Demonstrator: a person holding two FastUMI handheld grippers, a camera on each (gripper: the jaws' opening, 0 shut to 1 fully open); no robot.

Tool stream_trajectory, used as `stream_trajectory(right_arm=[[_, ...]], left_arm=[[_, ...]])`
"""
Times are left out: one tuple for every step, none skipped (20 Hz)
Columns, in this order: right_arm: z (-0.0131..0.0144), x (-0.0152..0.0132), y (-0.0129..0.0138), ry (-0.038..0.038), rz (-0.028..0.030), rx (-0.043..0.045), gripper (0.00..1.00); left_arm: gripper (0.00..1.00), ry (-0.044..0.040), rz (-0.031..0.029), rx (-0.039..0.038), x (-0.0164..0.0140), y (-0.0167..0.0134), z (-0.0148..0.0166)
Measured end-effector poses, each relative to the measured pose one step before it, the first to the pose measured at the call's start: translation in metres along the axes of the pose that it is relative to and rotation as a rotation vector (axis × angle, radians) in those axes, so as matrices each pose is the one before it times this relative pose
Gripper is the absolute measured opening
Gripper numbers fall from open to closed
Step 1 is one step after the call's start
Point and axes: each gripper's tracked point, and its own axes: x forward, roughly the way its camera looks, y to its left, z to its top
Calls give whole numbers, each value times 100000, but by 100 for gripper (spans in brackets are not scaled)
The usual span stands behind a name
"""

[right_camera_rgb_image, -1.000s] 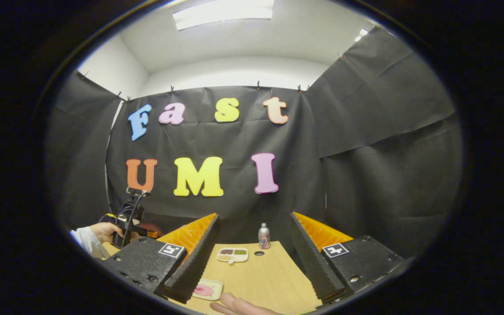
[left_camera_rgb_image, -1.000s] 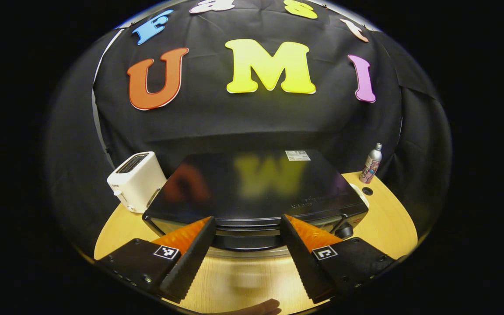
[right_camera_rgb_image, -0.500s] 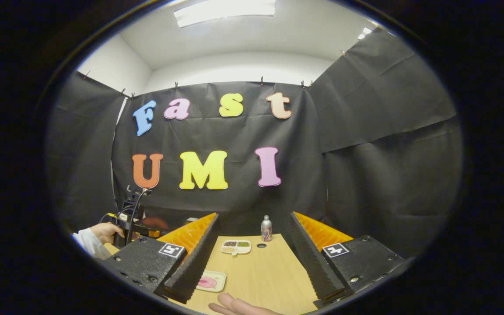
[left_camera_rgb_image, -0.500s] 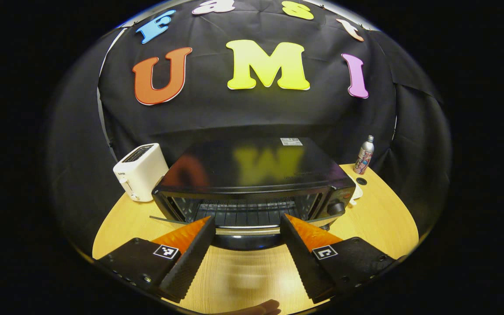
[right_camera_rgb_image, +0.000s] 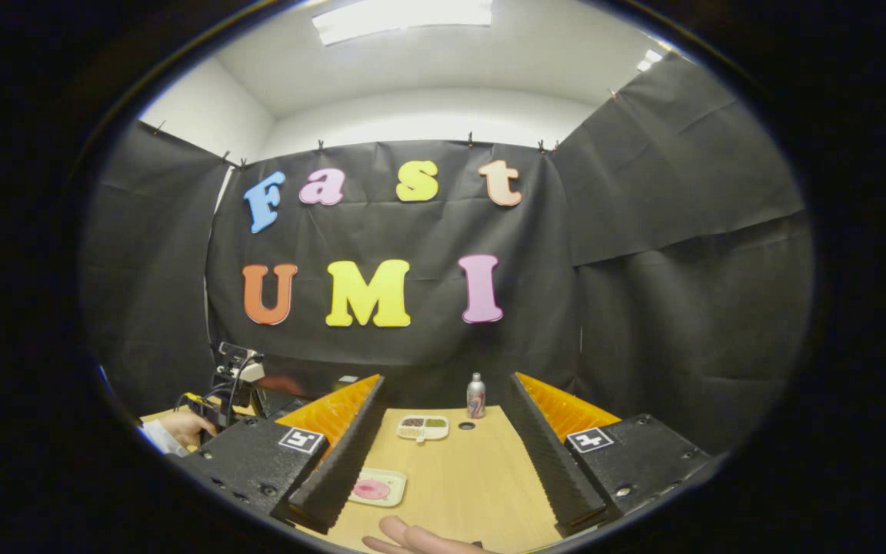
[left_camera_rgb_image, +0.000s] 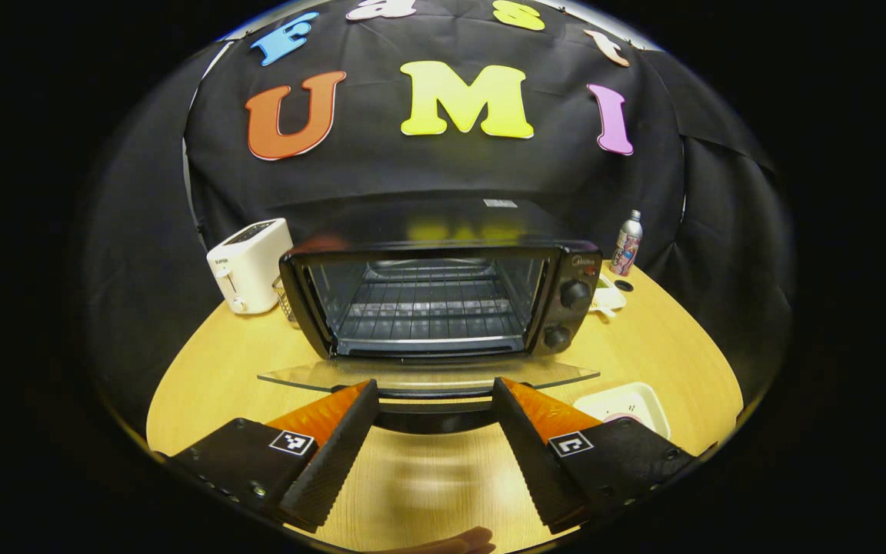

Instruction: Open the electric oven with the left hand, put the food in, and close the electric oven.

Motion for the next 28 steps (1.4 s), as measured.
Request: stream_trajectory(right_arm=[[-47,-14,88,272,-189,61,98],[42,-15,11,166,-151,118,98],[35,53,237,181,96,-64,98],[-46,90,3,113,-175,-262,98],[-18,-12,23,-4,-285,-366,98],[-39,116,49,214,-184,-301,98],[-46,-4,287,172,18,-150,98],[-75,143,197,366,114,-269,98],[-119,154,174,290,70,-300,98],[-97,128,153,374,-54,-214,98],[-203,29,240,509,232,-270,98],[-174,118,214,594,163,-288,98],[-217,109,-9,506,42,-248,98],[-98,153,173,403,5,-302,98],[-71,153,-2,420,-107,-157,98],[-132,122,-6,577,-118,5,98],[-213,172,88,557,78,109,98],[-89,161,144,357,126,339,98],[-57,222,61,351,-44,250,98],[-181,307,-20,575,-131,-131,98],[-262,460,69,1008,-153,-446,98],[-224,523,134,2272,708,-1585,100],[-465,597,363,2803,1003,-2250,100],[-37,657,84,2309,395,-2065,98],[19,703,126,1752,763,-1958,99],[-118,803,248,2651,877,-1674,98],[-509,899,305,3862,880,-1343,99],[-674,861,238,4344,756,-910,99]], left_arm=[[95,832,-234,-471,-190,-4,-880],[95,888,63,-379,-336,-39,-781],[95,420,21,672,-70,-50,-674],[95,994,52,-15,-55,-48,-797],[95,1329,-74,-195,64,75,-728],[95,1527,-89,-515,196,-132,-809],[95,1429,-34,-669,31,-13,-817],[95,751,-112,-1593,153,29,-539],[95,231,15,-779,469,-51,-414],[95,1247,-19,-402,612,4,-655],[95,2631,42,-86,590,-54,-1187],[95,3250,163,-608,542,-34,-1180],[95,-4014,-251,574,-536,-22,241],[95,1,-35,1024,147,-152,475],[95,249,66,700,104,-114,-457],[95,1417,45,253,-58,-75,-468],[95,-175,-44,501,-37,168,86],[95,51,-106,293,65,92,114],[94,-35,26,-169,-67,73,10],[94,-739,-43,34,-236,-52,187],[94,-1370,58,-14,-102,212,324],[94,-1453,124,-380,-208,26,344],[94,117,210,638,-233,102,-56],[95,-725,612,449,-476,168,215],[95,-2344,271,-304,-673,189,628],[95,-2946,-754,-835,-974,-123,848],[94,-3621,-902,-1501,-1021,-225,991],[95,-3744,-1690,-1155,-1258,-450,1173]])
